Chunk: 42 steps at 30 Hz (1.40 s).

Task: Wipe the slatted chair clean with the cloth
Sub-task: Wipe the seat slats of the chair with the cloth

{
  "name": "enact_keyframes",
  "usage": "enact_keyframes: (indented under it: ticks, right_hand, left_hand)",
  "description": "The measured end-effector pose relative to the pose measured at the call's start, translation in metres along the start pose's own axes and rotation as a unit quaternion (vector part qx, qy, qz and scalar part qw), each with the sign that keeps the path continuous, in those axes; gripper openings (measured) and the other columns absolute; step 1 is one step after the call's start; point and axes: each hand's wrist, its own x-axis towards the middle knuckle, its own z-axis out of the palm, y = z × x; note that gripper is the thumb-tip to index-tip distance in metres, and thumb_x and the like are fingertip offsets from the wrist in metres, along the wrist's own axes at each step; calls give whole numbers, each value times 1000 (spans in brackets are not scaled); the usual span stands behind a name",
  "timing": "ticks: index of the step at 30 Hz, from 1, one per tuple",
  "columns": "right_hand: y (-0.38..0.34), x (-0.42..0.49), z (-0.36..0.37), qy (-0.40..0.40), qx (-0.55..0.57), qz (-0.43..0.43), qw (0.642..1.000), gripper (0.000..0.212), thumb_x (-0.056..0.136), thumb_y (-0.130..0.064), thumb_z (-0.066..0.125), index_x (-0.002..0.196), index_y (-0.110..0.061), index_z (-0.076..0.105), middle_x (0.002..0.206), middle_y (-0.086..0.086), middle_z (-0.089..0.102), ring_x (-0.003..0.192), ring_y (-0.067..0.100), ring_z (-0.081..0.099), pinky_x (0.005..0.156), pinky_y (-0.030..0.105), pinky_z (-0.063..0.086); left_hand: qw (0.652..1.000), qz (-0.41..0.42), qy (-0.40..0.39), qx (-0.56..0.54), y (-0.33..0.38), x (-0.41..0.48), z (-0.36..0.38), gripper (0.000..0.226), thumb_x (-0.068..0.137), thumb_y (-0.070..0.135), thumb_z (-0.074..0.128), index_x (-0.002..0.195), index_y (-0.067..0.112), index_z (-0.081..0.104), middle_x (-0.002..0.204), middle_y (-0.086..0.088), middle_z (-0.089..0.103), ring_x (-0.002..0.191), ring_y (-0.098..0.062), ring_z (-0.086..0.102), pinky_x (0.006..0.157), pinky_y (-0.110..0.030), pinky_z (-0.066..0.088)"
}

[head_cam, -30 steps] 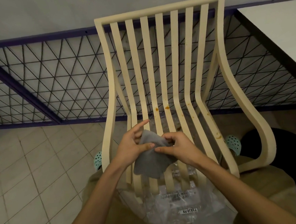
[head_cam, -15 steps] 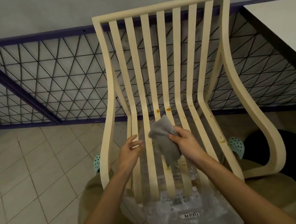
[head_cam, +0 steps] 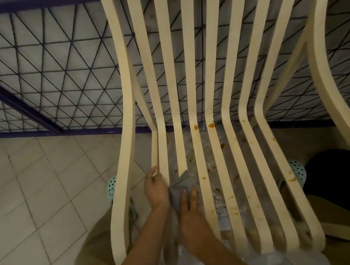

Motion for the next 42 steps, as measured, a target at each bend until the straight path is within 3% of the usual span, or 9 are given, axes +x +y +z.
enact_keyframes:
  ticks: [4, 9, 12, 15, 18, 23, 27, 37, 42]
  right_hand:
    - [0, 50, -7, 43, -27, -2, 999, 82, 102, -26, 36, 134, -10, -38, 145, 16, -40, 148, 36, -9, 113, 36, 29]
    - [-9, 133, -42, 35, -41, -6, 999, 97, 96, -40, 53, 149, -11, -23, 155, 24, -25, 146, 41, -11, 118, 45, 17]
    - [-15, 185, -66, 54, 33, -5, 998, 73, 98, -36, 41, 153, -7, 2, 156, 26, 4, 142, 44, 16, 115, 49, 26]
    - [-18, 218, -80, 133, 267, 4, 954, 44, 88, -36, 39, 127, -17, 48, 120, 15, 56, 106, 34, 58, 88, 47, 50]
    - [-22, 236, -92, 175, 363, 24, 915, 15, 93, -10, 46, 94, -22, 55, 89, 3, 59, 82, 16, 58, 74, 31, 48]
    - [-26, 268, -114, 128, 286, 20, 949, 20, 87, 9, 46, 81, -6, 58, 81, 7, 59, 76, 17, 56, 58, 12, 42]
    - [-25, 267, -132, 131, 193, -12, 972, 30, 85, 9, 48, 108, 1, 67, 104, 15, 67, 96, 25, 64, 70, 13, 42]
    - [-65, 252, -222, 191, 54, -136, 971, 25, 88, 6, 47, 104, 3, 65, 111, 21, 63, 99, 31, 58, 74, 19, 37]
    - [-90, 238, -277, 257, 57, -197, 944, 20, 87, 5, 47, 96, 2, 65, 99, 20, 65, 92, 31, 59, 69, 20, 38]
  left_hand:
    - [995, -67, 16, -68, -6, 16, 29, 26, 100, 13, 45, 119, 13, 64, 125, -8, 61, 117, -24, 55, 106, -42, 43]
    - [982, -98, 40, -154, 20, 50, 59, 28, 100, 21, 47, 116, 7, 65, 113, -5, 65, 106, -22, 60, 96, -33, 48]
    - [981, -94, 45, -163, 39, 79, 80, 34, 98, 27, 48, 116, 4, 66, 116, -11, 67, 108, -28, 62, 99, -40, 48]
    - [988, -78, 57, -125, 49, 101, 98, 36, 100, 28, 44, 114, 3, 67, 112, -17, 67, 105, -32, 62, 96, -42, 49]
    - [989, -70, 71, -111, 48, 113, 108, 38, 100, 34, 43, 114, 10, 68, 108, -14, 68, 102, -31, 63, 96, -46, 49]
    - [987, -75, 83, -115, 44, 116, 114, 39, 102, 38, 40, 121, 13, 64, 113, -9, 65, 108, -27, 59, 90, -33, 44]
    - [986, -33, 119, -112, 55, 111, 114, 37, 103, 30, 40, 123, 9, 62, 121, -12, 63, 114, -29, 57, 94, -34, 42]
    - [972, 111, 19, -205, 143, 93, 117, 31, 102, 20, 45, 131, 17, 56, 129, 5, 58, 114, -6, 52, 90, -13, 39]
    - [973, 176, -3, -147, 171, 98, 122, 45, 101, 21, 46, 145, 24, 39, 151, 3, 38, 138, -14, 36, 114, -40, 32]
